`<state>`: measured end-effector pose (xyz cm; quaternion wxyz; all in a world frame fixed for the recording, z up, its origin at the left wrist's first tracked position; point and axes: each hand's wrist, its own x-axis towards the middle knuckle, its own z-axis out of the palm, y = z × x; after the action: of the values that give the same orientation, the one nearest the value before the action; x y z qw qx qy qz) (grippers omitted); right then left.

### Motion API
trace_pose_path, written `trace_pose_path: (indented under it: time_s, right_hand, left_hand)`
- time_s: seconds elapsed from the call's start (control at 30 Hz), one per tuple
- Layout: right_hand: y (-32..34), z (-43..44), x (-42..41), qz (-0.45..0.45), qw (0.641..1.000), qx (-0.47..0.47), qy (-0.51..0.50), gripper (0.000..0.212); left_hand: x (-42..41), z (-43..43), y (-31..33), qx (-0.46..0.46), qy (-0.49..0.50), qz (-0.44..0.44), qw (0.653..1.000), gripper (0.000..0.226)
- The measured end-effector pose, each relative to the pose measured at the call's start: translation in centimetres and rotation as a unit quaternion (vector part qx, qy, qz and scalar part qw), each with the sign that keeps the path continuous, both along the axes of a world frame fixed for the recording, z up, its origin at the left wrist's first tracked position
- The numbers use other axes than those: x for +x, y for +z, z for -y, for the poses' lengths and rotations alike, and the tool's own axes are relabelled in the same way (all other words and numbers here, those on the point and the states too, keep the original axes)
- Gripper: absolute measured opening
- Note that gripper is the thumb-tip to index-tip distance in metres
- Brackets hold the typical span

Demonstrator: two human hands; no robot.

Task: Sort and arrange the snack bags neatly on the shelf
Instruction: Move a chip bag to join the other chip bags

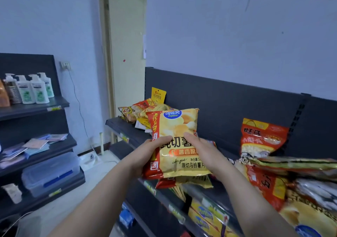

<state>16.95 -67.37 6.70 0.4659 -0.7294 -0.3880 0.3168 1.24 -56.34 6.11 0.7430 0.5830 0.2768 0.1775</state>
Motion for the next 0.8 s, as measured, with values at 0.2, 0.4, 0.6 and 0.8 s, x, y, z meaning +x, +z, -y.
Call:
trace_pose_path:
  time_s: [0.2, 0.4, 0.6, 0.8]
  right_hand:
    - [4.3, -6.5, 7.0, 0.036, 0.999, 0.029, 0.007, 0.050]
    - [5.8, -14.2, 12.9, 0.062, 0.997, 0.036, -0.021, 0.054]
    - [4.8, -21.0, 16.6, 0.040, 0.997, 0.014, -0.058, 0.056]
    - [2.8, -26.2, 18.0, 0.027, 0.989, -0.049, -0.137, 0.070]
  left_hand:
    - [7.8, -7.3, 3.3, 0.044, -0.005, 0.026, 0.999, 0.060]
    - [14.5, -14.9, 4.6, 0.075, -0.006, 0.016, 0.997, 0.046]
    - [19.3, -22.6, 3.8, 0.071, -0.039, -0.001, 0.997, 0.046]
    - [23.0, -29.5, 1.7, 0.095, -0.095, -0.066, 0.989, 0.059]
